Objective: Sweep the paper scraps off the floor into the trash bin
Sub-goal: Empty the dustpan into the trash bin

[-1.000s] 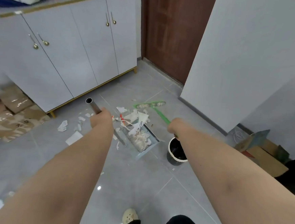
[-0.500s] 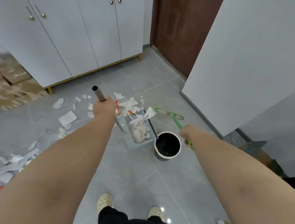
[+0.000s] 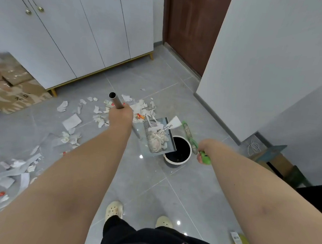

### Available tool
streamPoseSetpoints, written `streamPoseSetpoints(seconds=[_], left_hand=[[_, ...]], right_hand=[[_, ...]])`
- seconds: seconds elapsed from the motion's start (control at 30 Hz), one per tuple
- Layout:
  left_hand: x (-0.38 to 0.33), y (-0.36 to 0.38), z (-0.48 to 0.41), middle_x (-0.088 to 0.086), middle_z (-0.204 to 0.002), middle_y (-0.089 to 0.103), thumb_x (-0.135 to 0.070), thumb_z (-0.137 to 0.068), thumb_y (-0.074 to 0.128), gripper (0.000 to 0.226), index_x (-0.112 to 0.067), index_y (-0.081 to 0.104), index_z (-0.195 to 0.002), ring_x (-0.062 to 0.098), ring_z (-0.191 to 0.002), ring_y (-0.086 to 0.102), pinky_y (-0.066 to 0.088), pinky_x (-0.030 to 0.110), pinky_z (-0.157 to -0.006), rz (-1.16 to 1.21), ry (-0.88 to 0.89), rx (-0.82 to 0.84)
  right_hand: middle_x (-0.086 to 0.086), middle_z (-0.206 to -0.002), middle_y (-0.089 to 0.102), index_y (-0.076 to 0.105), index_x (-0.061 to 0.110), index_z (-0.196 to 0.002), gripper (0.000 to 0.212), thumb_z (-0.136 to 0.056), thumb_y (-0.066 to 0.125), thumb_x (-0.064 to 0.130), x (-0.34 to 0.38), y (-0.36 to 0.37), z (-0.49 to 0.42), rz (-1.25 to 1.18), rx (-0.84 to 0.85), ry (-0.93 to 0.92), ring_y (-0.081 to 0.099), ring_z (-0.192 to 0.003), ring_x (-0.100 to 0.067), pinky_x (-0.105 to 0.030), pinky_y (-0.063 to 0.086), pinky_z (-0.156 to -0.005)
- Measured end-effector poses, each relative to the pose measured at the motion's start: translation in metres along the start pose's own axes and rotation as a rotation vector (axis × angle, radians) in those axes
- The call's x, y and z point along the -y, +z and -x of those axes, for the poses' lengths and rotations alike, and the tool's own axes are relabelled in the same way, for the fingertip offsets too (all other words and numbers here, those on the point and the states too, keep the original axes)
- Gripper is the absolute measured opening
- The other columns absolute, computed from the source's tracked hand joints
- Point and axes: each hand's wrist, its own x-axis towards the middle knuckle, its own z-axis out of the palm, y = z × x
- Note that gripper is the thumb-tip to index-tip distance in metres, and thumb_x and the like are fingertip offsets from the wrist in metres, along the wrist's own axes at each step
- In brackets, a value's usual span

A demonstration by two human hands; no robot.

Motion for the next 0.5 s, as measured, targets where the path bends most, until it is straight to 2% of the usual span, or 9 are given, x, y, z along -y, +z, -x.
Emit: streamPoseSetpoints(seconds=[0.03, 0.1, 0.17, 0.2, 0.27, 0.3, 0.33, 0.4, 0.5], left_hand=[[0.002, 0.0, 0.003, -0.003, -0.068, 0.045, -0.028, -0.096, 0.048, 0.016, -0.014, 0.054, -0.102, 0.017, -0.064, 0.048, 0.039, 0.028, -0.067, -0.009, 0.003, 0.004], [0.003, 0.001, 0.006, -0.003, -0.067, 0.045, -0.029, -0.096, 0.048, 0.016, -0.014, 0.049, -0.095, 0.014, -0.06, 0.046, 0.038, 0.025, -0.059, -0.02, 0.007, 0.005], [0.002, 0.001, 0.007, -0.003, -0.067, 0.045, -0.03, -0.096, 0.048, 0.018, -0.013, 0.049, -0.093, 0.018, -0.064, 0.048, 0.038, 0.025, -0.059, -0.031, 0.019, 0.005], [0.003, -0.001, 0.009, -0.002, -0.067, 0.045, -0.03, -0.096, 0.049, 0.018, -0.012, 0.05, -0.093, 0.018, -0.065, 0.048, 0.038, 0.025, -0.06, -0.037, 0.025, 0.005], [0.004, -0.002, 0.008, -0.002, -0.068, 0.046, -0.031, -0.096, 0.049, 0.019, -0.012, 0.05, -0.094, 0.018, -0.066, 0.05, 0.038, 0.025, -0.06, -0.028, 0.042, 0.014], [0.007, -0.002, 0.007, -0.002, -0.069, 0.047, -0.031, -0.095, 0.05, 0.019, -0.012, 0.051, -0.095, 0.02, -0.07, 0.052, 0.038, 0.027, -0.064, -0.023, 0.045, 0.015], [0.009, -0.002, 0.006, -0.002, -0.069, 0.048, -0.032, -0.095, 0.05, 0.019, -0.012, 0.052, -0.097, 0.022, -0.075, 0.053, 0.039, 0.028, -0.068, -0.021, 0.045, 0.012], [0.014, -0.003, 0.004, -0.002, -0.069, 0.048, -0.031, -0.094, 0.049, 0.022, -0.011, 0.056, -0.101, 0.024, -0.079, 0.052, 0.039, 0.03, -0.072, -0.008, 0.032, -0.005], [0.02, -0.004, -0.001, -0.001, -0.066, 0.046, -0.027, -0.093, 0.05, 0.021, -0.008, 0.057, -0.087, 0.025, -0.077, 0.051, 0.039, 0.029, -0.07, 0.009, 0.052, -0.035]], right_hand=[[-0.003, -0.025, 0.039, 0.038, 0.01, -0.065, 0.031, -0.095, 0.036, 0.003, -0.001, 0.002, -0.002, -0.024, 0.0, -0.007, 0.035, -0.014, -0.013, -0.017, 0.038, -0.028], [-0.004, -0.027, 0.04, 0.04, 0.009, -0.067, 0.026, -0.092, 0.035, 0.005, -0.002, 0.005, -0.005, -0.09, 0.025, -0.027, 0.037, -0.018, -0.011, -0.014, 0.037, -0.03], [-0.004, -0.051, 0.042, 0.042, 0.01, -0.068, 0.024, -0.091, 0.038, 0.006, -0.001, 0.009, -0.004, -0.119, 0.06, -0.041, 0.036, -0.03, -0.014, -0.01, 0.033, -0.031], [-0.002, -0.063, 0.04, 0.043, 0.012, -0.069, 0.023, -0.091, 0.039, 0.006, 0.0, 0.012, -0.001, -0.146, 0.041, -0.027, 0.036, -0.028, -0.014, -0.01, 0.033, -0.03], [0.001, -0.073, 0.042, 0.044, 0.013, -0.072, 0.024, -0.095, 0.039, 0.007, -0.001, 0.017, -0.003, -0.258, 0.068, -0.076, 0.034, -0.014, -0.012, -0.012, 0.035, -0.026], [-0.003, -0.069, 0.045, 0.041, 0.012, -0.07, 0.027, -0.097, 0.038, 0.007, -0.003, 0.018, -0.005, -0.271, 0.106, -0.125, 0.034, -0.012, -0.012, -0.013, 0.034, -0.025], [-0.007, -0.056, 0.047, 0.036, 0.012, -0.066, 0.032, -0.098, 0.037, 0.008, -0.006, 0.019, -0.003, -0.272, 0.122, -0.137, 0.032, -0.011, -0.012, -0.012, 0.034, -0.025], [-0.006, -0.027, 0.035, 0.033, 0.011, -0.063, 0.034, -0.097, 0.039, 0.008, -0.006, 0.019, -0.009, -0.341, 0.125, -0.073, 0.027, -0.012, -0.01, -0.009, 0.033, -0.029], [-0.003, -0.026, 0.031, 0.033, 0.01, -0.065, 0.034, -0.099, 0.034, 0.012, -0.002, 0.019, -0.018, -0.36, 0.218, -0.07, 0.03, -0.016, -0.009, -0.007, 0.029, -0.028]])
